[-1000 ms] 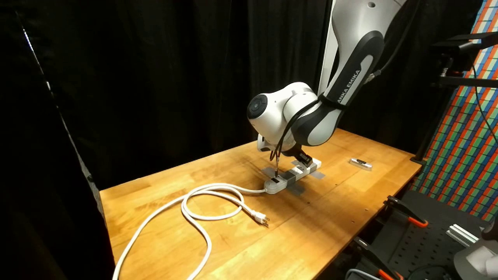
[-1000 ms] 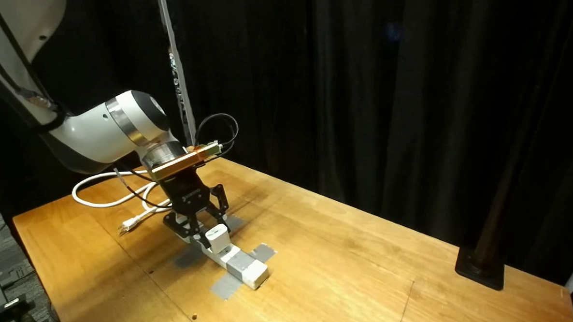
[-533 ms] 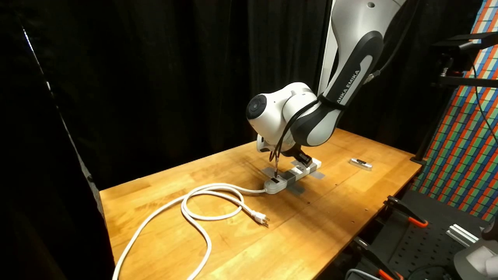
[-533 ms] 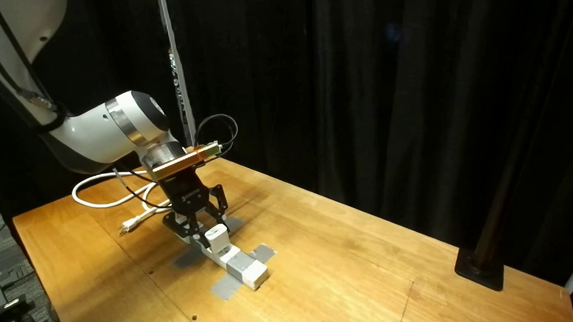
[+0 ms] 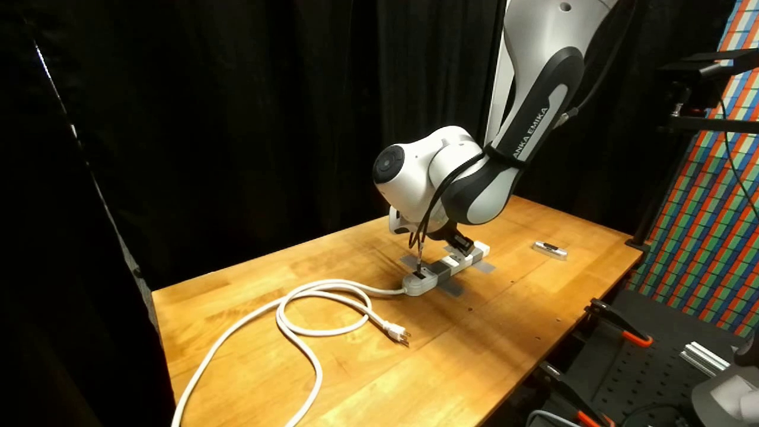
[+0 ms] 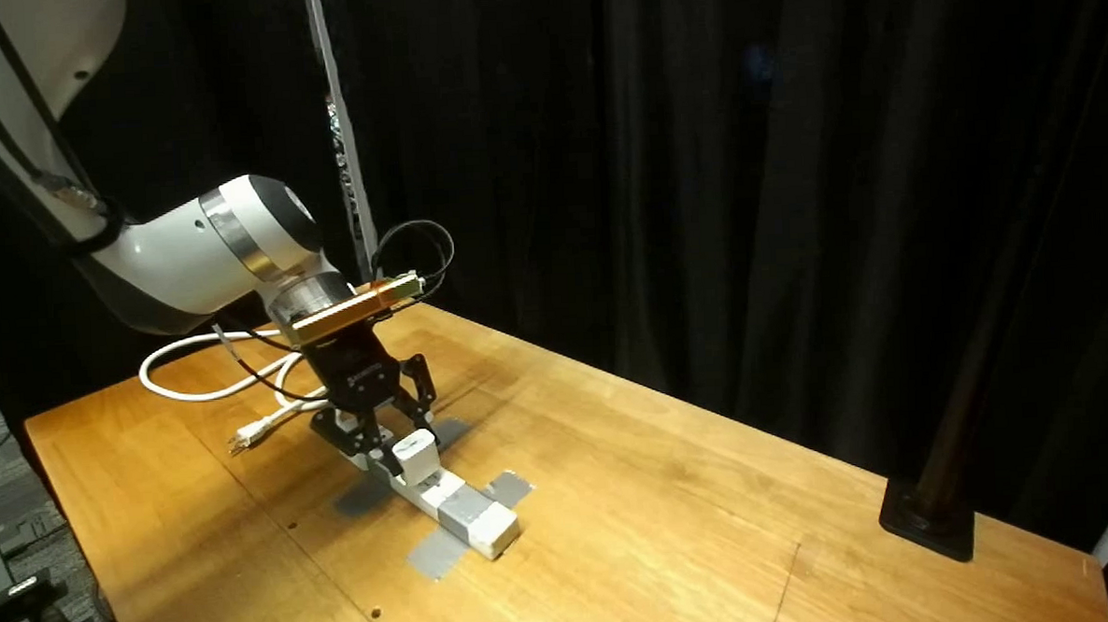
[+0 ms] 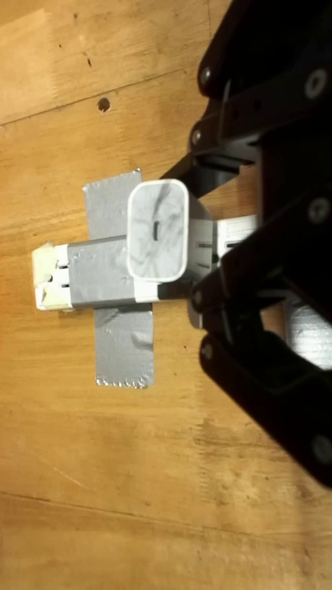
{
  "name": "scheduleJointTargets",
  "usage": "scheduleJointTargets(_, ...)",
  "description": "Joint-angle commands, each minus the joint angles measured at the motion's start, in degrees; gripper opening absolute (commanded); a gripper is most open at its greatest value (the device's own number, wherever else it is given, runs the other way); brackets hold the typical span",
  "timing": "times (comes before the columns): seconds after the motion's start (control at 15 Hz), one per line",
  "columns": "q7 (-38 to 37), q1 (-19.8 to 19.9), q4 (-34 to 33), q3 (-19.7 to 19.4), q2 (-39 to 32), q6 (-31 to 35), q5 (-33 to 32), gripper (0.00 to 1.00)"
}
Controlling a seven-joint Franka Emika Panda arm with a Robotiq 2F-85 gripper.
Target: Plug the charger head into the adapter
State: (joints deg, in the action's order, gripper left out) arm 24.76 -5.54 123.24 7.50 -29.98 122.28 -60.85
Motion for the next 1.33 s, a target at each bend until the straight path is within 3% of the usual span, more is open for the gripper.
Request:
scheduleJointTargets(0.0, -0.9, -1.4, -3.1, -0.2, -3.5, 0.6, -3.8, 0.23)
scheduleJointTargets(1.27, 0.5, -3.1, -9.8, 0.6, -9.8, -5.9, -10.6, 0.23)
